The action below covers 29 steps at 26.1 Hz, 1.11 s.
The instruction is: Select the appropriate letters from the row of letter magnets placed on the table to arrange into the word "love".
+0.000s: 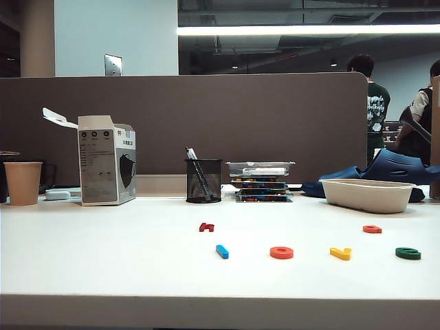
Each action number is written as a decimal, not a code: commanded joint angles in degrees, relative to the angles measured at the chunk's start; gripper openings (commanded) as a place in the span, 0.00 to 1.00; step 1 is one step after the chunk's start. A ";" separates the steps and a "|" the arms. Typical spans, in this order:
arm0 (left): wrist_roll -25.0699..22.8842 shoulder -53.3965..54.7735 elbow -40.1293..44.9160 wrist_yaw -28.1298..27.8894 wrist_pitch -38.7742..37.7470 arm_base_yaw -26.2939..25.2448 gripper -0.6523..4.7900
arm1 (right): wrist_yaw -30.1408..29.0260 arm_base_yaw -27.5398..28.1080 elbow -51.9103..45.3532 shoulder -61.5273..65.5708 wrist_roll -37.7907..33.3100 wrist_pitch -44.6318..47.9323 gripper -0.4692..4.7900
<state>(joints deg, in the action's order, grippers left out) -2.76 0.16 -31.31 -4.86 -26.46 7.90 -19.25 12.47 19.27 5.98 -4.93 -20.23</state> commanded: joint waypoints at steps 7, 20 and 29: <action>0.20 0.15 19.02 5.16 25.94 -0.07 0.11 | 4.31 0.00 -11.87 -6.12 1.18 10.27 0.09; -0.39 -0.04 30.88 8.11 39.67 -0.09 0.11 | 5.86 0.00 -18.53 -6.12 6.97 16.15 0.09; 0.20 -0.04 30.88 8.13 37.97 -0.09 0.11 | 7.37 0.02 -19.19 -6.12 8.20 16.17 0.09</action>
<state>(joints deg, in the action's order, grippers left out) -2.87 0.12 -0.23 2.90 12.21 7.90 -12.03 12.53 0.32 0.27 3.07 -5.21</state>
